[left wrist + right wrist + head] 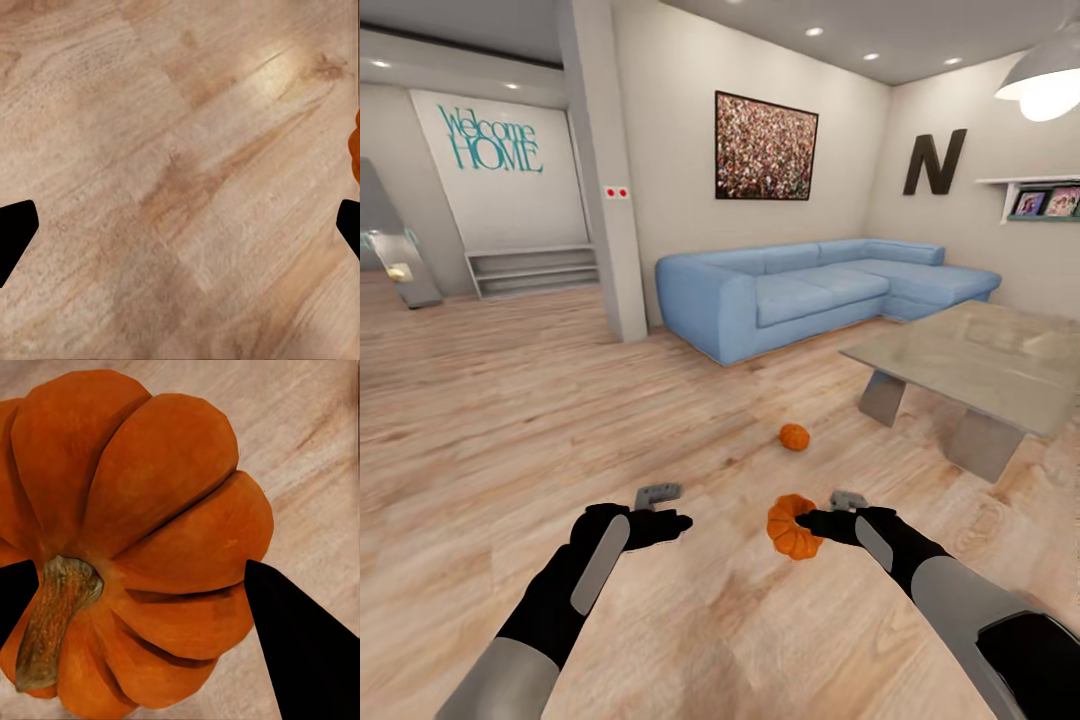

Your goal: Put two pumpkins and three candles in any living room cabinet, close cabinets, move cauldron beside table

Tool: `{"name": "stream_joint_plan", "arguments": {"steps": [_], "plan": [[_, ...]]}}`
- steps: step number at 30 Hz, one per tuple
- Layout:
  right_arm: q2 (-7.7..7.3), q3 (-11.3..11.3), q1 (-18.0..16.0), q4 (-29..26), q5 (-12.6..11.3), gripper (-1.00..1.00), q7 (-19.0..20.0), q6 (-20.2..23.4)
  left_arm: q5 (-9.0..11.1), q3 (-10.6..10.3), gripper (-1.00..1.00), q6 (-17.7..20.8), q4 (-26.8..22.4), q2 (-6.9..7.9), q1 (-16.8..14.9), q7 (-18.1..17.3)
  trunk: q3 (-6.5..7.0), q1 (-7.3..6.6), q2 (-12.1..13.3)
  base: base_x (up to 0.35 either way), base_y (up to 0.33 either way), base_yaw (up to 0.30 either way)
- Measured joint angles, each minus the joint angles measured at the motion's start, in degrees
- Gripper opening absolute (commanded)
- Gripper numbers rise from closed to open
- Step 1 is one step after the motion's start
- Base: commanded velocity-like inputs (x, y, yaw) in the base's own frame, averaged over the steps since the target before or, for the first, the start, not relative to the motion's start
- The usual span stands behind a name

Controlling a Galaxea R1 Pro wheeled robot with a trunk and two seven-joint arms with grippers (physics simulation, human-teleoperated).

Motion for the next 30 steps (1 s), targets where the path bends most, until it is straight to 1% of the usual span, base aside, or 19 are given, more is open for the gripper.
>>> {"name": "stream_joint_plan", "arguments": {"steps": [5,12,30], "plan": [[0.00,-0.1,0.0,0.0,0.0,-1.00,0.1,0.1,0.0,0.0,1.00,0.0,0.1,-0.01,0.0,0.0,0.27,0.00,0.0,0.287,0.235,-0.252],[-0.05,-0.2,0.0,0.0,-0.1,-1.00,0.2,0.1,0.0,-0.1,1.00,0.0,0.8,-0.18,0.0,0.0,0.37,0.01,0.0,0.247,0.260,-0.093],[-0.12,-0.5,0.0,0.0,-0.3,-1.00,0.0,0.2,0.0,-0.2,1.00,0.2,0.8,-0.19,-0.1,0.0,0.37,0.01,0.0,0.171,0.302,-0.290]]}}
